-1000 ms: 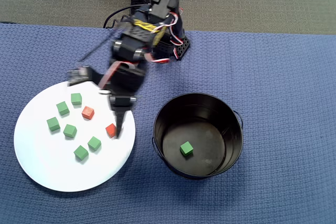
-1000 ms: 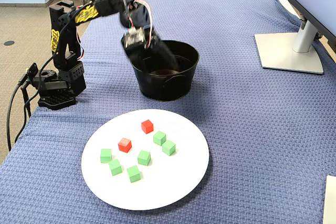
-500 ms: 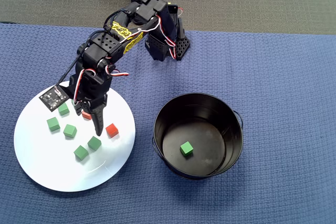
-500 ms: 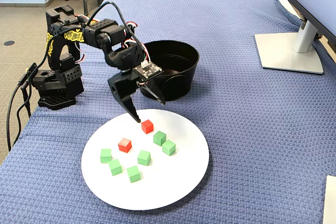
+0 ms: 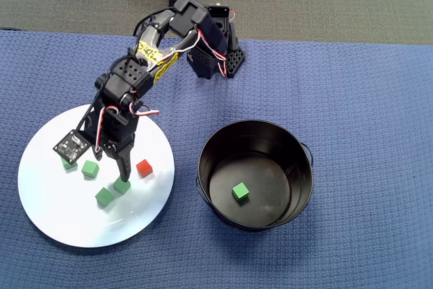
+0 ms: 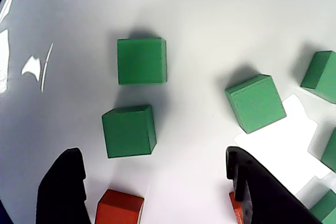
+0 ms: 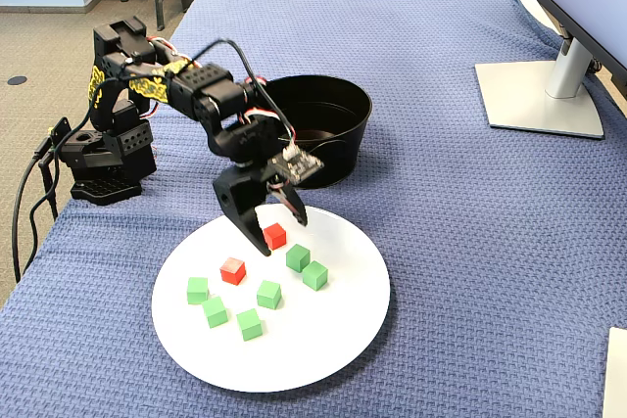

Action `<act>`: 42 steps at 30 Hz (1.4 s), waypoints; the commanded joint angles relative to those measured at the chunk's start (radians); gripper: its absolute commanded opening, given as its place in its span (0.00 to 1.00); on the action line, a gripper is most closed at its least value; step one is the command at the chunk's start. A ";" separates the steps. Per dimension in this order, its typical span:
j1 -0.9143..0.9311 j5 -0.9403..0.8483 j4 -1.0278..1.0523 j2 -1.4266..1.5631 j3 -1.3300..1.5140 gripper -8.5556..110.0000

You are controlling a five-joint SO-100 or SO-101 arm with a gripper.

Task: Pick up the green cubes from the white plate and place them in the black recipient

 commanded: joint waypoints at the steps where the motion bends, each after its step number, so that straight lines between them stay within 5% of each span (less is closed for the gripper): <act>1: -0.025 0.003 -0.049 -0.014 -0.018 0.30; 24: -0.094 0.074 -0.173 -0.081 0.066 0.27; 42: -0.092 0.083 -0.227 -0.114 0.098 0.12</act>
